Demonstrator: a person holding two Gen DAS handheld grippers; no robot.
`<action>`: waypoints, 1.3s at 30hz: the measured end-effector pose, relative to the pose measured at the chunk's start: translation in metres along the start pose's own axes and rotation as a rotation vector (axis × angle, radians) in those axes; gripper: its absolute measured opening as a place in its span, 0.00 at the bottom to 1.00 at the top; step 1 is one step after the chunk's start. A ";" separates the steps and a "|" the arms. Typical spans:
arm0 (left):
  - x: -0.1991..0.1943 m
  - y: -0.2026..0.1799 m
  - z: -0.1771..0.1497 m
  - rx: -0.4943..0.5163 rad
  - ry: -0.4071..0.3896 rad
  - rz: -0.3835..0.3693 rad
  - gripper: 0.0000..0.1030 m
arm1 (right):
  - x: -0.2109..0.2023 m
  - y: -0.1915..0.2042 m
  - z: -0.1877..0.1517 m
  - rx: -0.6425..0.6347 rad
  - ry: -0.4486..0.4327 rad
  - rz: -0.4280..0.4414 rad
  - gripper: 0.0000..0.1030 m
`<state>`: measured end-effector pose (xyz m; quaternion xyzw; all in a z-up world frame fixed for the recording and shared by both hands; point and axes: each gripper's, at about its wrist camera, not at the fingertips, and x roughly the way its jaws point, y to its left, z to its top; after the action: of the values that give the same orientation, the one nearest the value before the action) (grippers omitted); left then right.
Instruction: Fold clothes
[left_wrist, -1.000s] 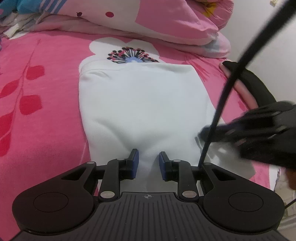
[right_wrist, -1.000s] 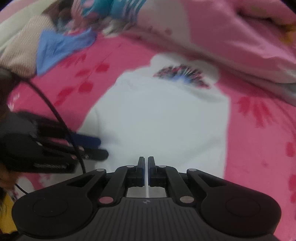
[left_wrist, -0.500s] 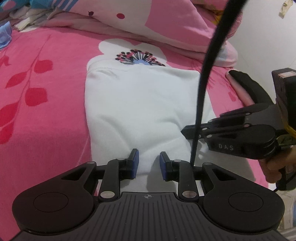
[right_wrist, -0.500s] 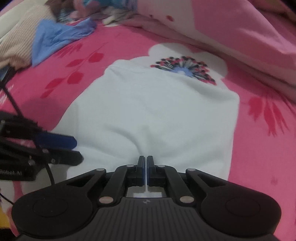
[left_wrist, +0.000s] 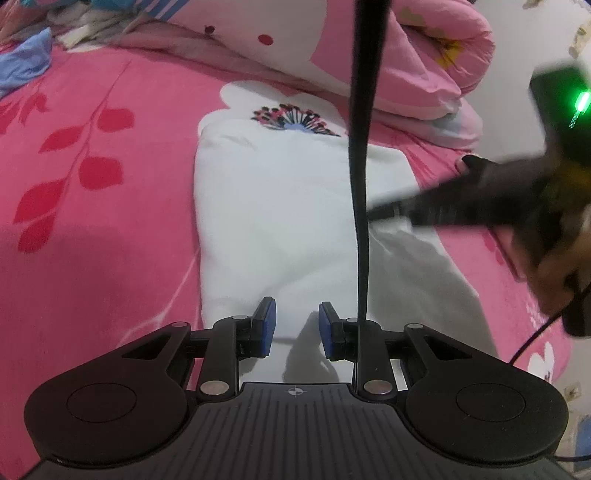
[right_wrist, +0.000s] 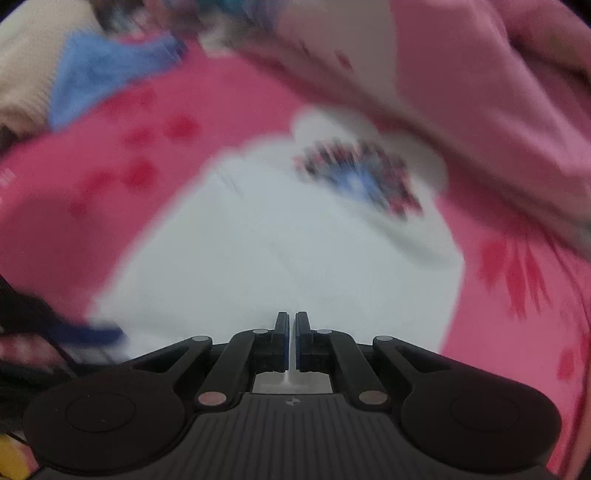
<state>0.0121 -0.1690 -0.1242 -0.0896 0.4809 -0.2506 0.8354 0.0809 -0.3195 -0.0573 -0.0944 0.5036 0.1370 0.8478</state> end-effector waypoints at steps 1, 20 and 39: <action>0.000 0.001 -0.001 -0.006 0.001 -0.003 0.25 | -0.001 0.005 0.007 -0.021 -0.029 0.008 0.02; -0.008 0.012 -0.013 -0.075 0.008 -0.020 0.25 | 0.089 0.005 0.065 0.143 0.017 0.168 0.00; -0.022 0.005 -0.036 -0.121 0.059 -0.003 0.25 | 0.050 0.011 0.075 0.075 -0.037 0.342 0.00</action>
<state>-0.0255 -0.1507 -0.1283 -0.1331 0.5193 -0.2249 0.8136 0.1620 -0.2798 -0.0658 0.0267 0.5016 0.2620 0.8241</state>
